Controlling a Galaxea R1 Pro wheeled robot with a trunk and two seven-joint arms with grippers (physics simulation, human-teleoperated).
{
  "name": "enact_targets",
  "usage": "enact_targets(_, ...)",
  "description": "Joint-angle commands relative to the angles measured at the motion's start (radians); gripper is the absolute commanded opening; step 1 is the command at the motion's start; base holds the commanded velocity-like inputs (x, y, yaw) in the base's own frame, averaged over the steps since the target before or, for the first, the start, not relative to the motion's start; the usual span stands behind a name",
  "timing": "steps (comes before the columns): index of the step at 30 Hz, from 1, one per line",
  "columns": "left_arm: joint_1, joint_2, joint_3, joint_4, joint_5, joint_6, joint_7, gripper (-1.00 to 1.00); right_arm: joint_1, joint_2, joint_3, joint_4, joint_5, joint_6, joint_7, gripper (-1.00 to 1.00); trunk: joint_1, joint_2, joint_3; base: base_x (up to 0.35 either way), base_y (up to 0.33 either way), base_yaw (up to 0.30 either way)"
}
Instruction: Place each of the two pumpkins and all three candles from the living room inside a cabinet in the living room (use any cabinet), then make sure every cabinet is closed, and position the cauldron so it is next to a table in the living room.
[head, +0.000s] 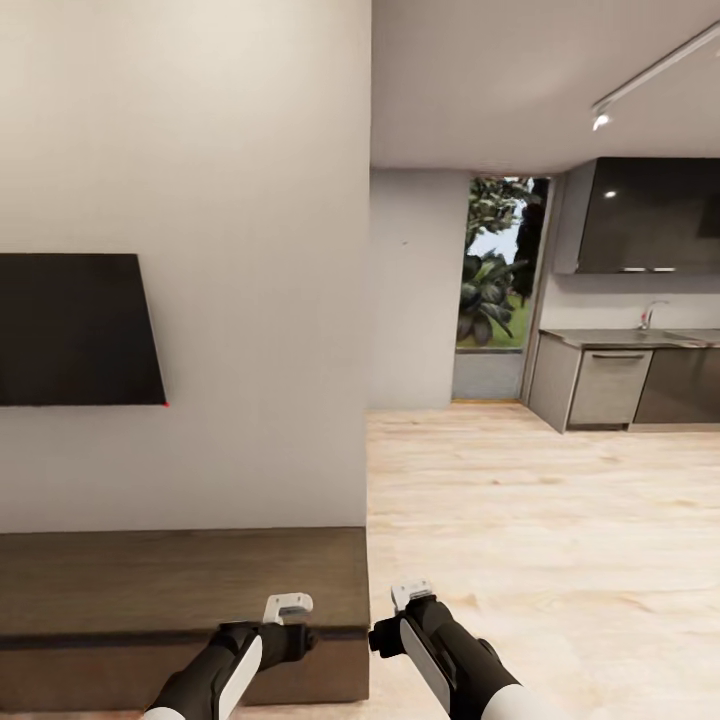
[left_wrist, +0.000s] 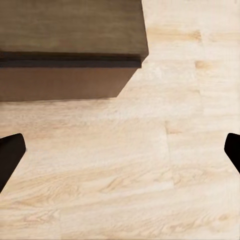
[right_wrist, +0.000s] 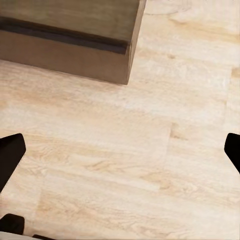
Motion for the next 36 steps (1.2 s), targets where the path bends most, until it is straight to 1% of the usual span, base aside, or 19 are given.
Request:
enact_targets(1,0.0,0.001,-0.003,-0.001,0.01,0.005,0.002,1.0,-0.001,0.0,0.003,-0.001,-0.01,0.003,-0.009,1.0,0.001,-0.001,-0.001,0.224,0.166,0.0)
enact_targets(4,0.0,0.001,-0.003,-0.001,0.01,0.005,0.002,1.0,-0.001,0.0,0.003,-0.001,-0.01,0.003,-0.009,1.0,0.001,-0.001,-0.001,0.189,0.149,0.0)
enact_targets(8,0.0,0.001,-0.003,-0.001,0.01,0.005,0.002,1.0,-0.001,0.0,0.014,-0.001,-0.01,0.003,-0.009,1.0,0.001,-0.001,-0.001,0.075,0.098,0.0)
enact_targets(13,0.0,0.0,-0.003,-0.001,0.01,0.004,0.002,1.0,-0.001,0.0,0.02,-0.001,-0.01,0.003,-0.009,1.0,0.001,-0.001,-0.001,0.098,0.204,0.0)
enact_targets(25,0.0,0.001,-0.003,-0.001,0.01,0.004,0.002,1.0,-0.001,0.0,0.021,-0.001,-0.01,0.003,-0.011,1.0,0.001,-0.001,-0.001,0.078,0.09,0.0)
enact_targets(36,0.0,0.001,-0.003,-0.001,0.011,0.004,0.002,1.0,-0.001,0.0,0.022,-0.003,-0.01,0.004,-0.011,1.0,0.001,-0.001,-0.001,0.138,0.101,0.016)
